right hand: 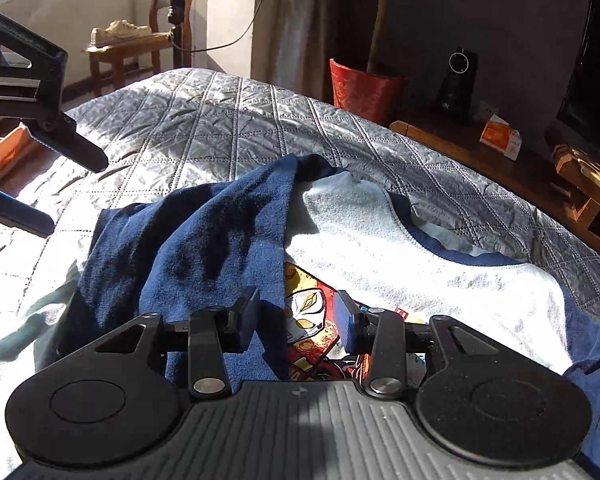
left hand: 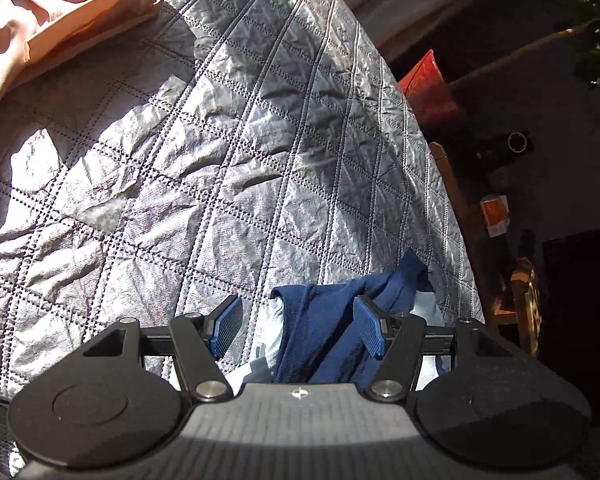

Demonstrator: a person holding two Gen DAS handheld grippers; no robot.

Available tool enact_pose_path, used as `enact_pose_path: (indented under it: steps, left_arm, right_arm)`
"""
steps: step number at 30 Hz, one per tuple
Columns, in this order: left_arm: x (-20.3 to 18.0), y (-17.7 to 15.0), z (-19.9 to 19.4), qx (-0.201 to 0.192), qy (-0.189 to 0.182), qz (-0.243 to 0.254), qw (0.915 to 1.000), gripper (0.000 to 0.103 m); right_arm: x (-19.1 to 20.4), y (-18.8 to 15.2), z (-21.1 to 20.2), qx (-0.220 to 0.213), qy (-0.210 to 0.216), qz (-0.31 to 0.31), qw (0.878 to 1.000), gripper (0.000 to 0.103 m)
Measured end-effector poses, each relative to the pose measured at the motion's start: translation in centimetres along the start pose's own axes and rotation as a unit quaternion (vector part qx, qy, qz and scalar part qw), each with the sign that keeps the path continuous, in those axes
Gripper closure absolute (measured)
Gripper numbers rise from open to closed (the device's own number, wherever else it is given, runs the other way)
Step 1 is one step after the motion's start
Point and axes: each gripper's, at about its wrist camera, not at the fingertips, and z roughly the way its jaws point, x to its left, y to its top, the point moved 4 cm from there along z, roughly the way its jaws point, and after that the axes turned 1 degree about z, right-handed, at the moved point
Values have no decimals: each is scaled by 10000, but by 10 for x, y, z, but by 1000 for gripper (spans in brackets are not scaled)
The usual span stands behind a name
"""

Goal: Fold clothes

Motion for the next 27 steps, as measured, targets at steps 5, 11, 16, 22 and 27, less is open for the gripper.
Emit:
enact_pose_path:
  steps: [5,11,16,22,27]
  left_arm:
    - [11,-12,2,454,276,174,9984,49]
    - [22,19,-25,-132,386,93,9991,41]
    - [26,34,-46,-312,335,227,9987,36]
    - [41,44,-63,-289,299,315,9986,32]
    - [45,30,-75,-171,34,582,9982,30]
  right_arm:
    - [1,10,-23,-274,-41,-5,9996,55]
    - [54,-1,-21,95,513,-729,9960,49]
    - [34,-7,-33,105,-155,-342,9992,41]
    - [-15,-49,-101,183,109,1094,9938,32]
    - [-67,-119,-150,737,319,2509,9647,32]
